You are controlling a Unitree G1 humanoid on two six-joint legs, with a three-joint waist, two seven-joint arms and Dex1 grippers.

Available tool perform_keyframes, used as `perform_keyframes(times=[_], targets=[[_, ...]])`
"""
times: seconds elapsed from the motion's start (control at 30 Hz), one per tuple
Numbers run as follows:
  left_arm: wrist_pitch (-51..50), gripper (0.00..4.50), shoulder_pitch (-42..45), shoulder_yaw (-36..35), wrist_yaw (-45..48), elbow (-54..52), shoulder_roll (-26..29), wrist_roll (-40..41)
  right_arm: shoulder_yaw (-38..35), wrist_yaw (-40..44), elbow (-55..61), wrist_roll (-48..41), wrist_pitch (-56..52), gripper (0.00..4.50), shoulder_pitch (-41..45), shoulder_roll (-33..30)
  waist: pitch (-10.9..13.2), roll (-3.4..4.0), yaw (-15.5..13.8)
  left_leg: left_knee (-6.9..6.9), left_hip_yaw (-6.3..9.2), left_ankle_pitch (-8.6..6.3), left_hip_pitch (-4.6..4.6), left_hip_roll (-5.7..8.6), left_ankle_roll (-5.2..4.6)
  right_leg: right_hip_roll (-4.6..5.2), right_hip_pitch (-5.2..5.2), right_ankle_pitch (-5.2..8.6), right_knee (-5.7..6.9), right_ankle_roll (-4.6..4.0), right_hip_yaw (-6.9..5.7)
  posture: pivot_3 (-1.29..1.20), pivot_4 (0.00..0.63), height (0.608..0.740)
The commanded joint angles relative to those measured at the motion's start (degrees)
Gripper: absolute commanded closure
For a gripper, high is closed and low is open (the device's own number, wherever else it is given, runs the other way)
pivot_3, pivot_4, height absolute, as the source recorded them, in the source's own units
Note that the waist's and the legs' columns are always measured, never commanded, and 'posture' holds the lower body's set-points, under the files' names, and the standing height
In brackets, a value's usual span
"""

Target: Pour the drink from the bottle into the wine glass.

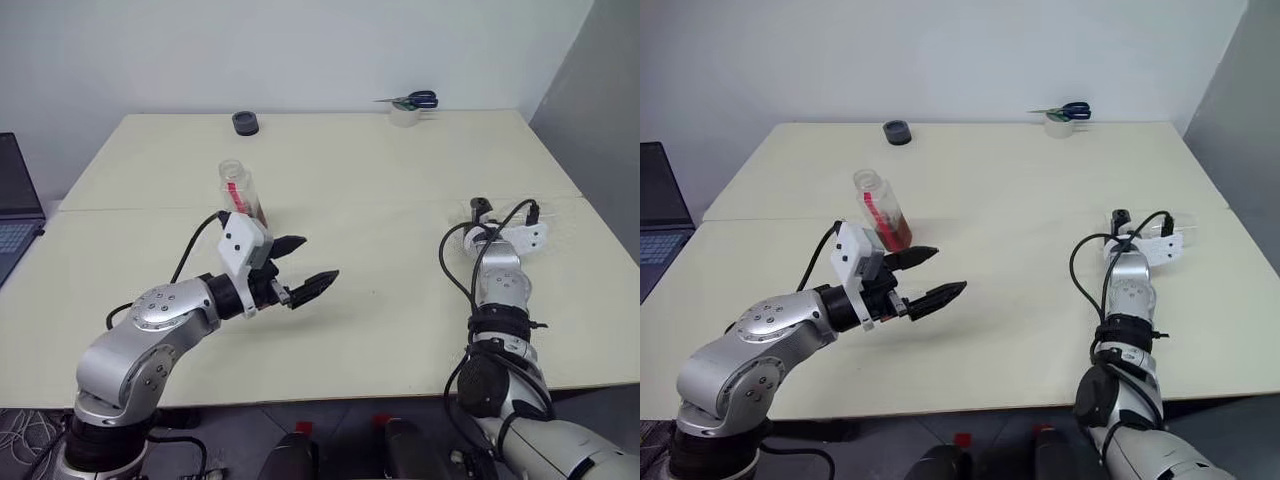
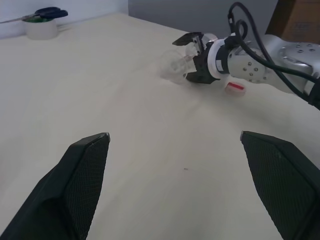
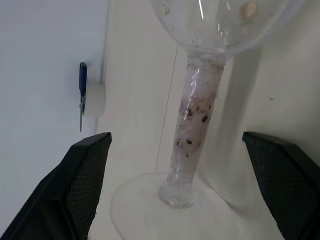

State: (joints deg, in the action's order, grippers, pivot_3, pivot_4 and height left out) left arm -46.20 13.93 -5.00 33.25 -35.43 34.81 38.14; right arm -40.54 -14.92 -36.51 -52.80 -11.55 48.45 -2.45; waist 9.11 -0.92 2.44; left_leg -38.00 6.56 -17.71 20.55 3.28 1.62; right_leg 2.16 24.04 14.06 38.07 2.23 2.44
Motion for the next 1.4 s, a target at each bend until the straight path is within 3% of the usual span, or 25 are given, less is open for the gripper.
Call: perform_keyframes(times=[0.03, 0.17, 0.23, 0.6, 0.8, 1.03, 1.2, 1.4], targets=[[-0.73, 0.02, 0.14, -2.15, -0.12, -2.52, 1.50, 1.78, -1.13, 1.88, -9.21, 1.04, 1.66, 0.00, 1.49, -2.17, -0.01, -0.01, 0.18, 0.00, -0.03, -0.01, -0.04, 0.00, -0.01, -0.01, -0.03, 0.00, 0.00, -0.01, 0.01, 0.00, 0.150, 0.740], [-1.50, 0.02, -0.21, -2.48, -0.28, -3.60, 2.48, 3.06, -2.22, 4.19, -15.28, 0.89, 5.45, 0.00, 5.24, -3.58, -0.01, -0.02, 0.39, 0.03, -0.10, -0.12, -0.39, -0.01, -0.22, -0.05, -0.39, -0.01, -0.08, -0.02, 0.00, 0.00, 0.150, 0.740], [-1.46, 0.00, -0.64, -2.76, -0.20, -3.75, 3.01, 3.19, -2.91, 4.16, -18.06, 1.40, 8.27, 0.40, 6.52, -4.36, -0.01, -0.02, 0.50, 0.09, -0.11, -0.16, -0.65, -0.02, -0.28, -0.05, -0.65, 0.00, -0.16, -0.02, 0.01, 0.00, 0.150, 0.740], [-1.12, 0.00, -1.38, -1.85, -1.22, -4.19, 2.55, 3.05, 0.20, 4.21, -20.17, 6.04, 8.18, 4.23, 6.51, -4.87, 0.00, 0.00, 0.55, 0.10, -0.02, -0.17, -0.67, -0.01, -0.29, -0.05, -0.69, 0.00, -0.19, -0.02, 0.03, 0.00, 0.150, 0.740], [-1.03, 0.00, -2.35, -3.20, -0.67, -4.35, 3.56, 3.27, 10.86, 5.88, -11.19, 14.88, 4.00, 4.31, 3.50, -2.24, 0.02, 0.03, 0.69, 0.14, 0.01, -0.17, -0.67, -0.02, -0.28, -0.04, -0.67, 0.00, -0.23, -0.02, 0.03, 0.00, 0.150, 0.740], [-1.60, 0.00, -7.60, -6.35, -1.85, -7.82, 4.81, 3.97, 33.25, 15.30, -0.43, 35.58, 8.57, 4.31, -4.53, 0.51, 0.07, 0.11, 1.37, 0.27, -0.09, -0.16, -0.58, -0.14, -0.17, -0.01, -0.40, 0.01, -0.20, -0.03, 0.14, 0.00, 0.150, 0.740], [-2.69, 0.00, -10.10, -9.07, -3.25, -9.95, 5.24, 5.91, 41.67, 18.08, 5.02, 44.77, 8.50, 4.31, -11.38, -0.09, 0.07, 0.10, 1.12, 0.25, -0.06, -0.12, -0.57, -0.17, -0.01, 0.00, -0.38, 0.01, -0.21, -0.04, 0.12, 0.00, 0.150, 0.740], [-3.92, 0.00, -11.72, -10.25, -5.88, -12.02, 5.19, 8.28, 43.15, 19.31, 15.75, 47.24, 2.66, 4.31, -20.27, -1.75, 0.06, 0.09, 0.62, 0.23, -0.02, -0.14, -0.58, -0.16, 0.03, 0.00, -0.47, 0.02, -0.31, -0.03, 0.08, 0.00, 0.150, 0.740]])
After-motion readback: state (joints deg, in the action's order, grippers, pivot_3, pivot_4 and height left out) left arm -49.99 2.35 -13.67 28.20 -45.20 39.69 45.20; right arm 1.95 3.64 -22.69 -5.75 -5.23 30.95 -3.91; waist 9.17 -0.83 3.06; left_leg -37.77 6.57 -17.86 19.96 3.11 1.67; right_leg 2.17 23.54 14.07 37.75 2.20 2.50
